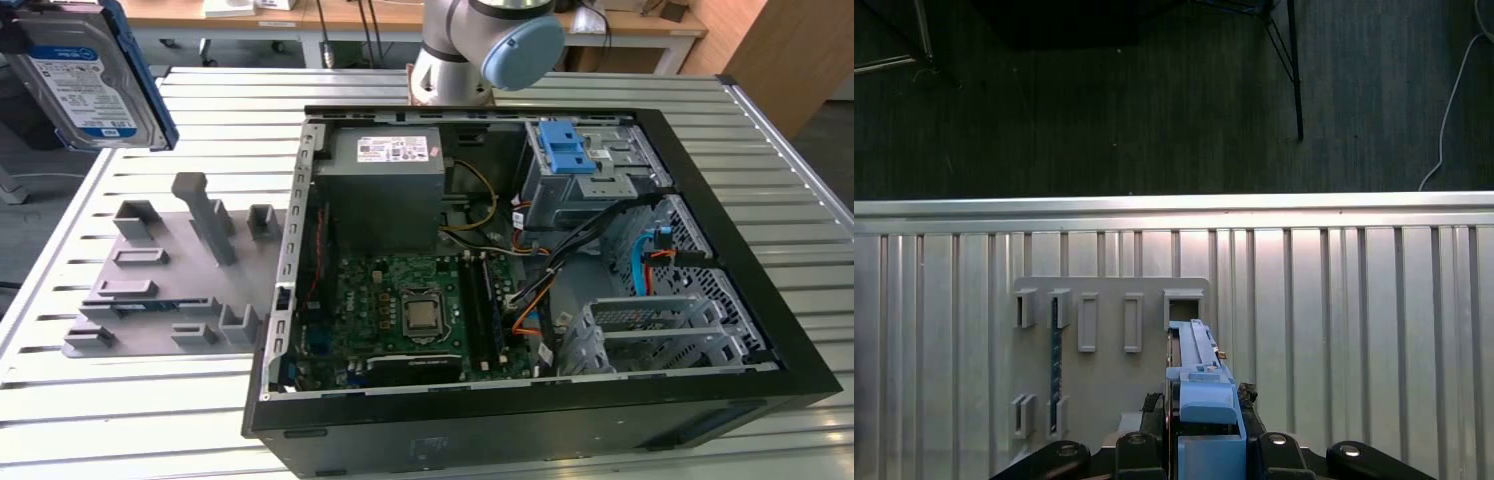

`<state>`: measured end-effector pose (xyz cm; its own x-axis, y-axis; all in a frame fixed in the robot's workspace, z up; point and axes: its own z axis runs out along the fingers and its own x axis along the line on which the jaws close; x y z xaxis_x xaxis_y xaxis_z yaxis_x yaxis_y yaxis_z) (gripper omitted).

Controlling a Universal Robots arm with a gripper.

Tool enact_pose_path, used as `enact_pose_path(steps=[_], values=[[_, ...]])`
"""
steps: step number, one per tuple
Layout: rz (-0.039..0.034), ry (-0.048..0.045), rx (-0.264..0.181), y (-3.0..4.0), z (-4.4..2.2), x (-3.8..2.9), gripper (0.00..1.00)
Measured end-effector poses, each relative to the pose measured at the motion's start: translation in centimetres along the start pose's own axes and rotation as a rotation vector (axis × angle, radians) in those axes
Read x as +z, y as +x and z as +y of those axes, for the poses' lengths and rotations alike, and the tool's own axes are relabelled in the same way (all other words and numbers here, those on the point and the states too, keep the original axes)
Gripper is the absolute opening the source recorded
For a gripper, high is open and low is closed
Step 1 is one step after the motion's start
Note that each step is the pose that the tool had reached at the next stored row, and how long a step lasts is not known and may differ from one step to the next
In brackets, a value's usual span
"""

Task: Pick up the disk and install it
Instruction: 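Pick up the disk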

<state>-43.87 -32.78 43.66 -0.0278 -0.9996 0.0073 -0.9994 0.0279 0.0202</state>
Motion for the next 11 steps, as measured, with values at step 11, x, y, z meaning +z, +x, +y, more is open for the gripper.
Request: enact_pose_path(steps=[11], values=[[0.0011, 0.0000, 0.000, -0.02, 0.02, -0.69, 0.36]])
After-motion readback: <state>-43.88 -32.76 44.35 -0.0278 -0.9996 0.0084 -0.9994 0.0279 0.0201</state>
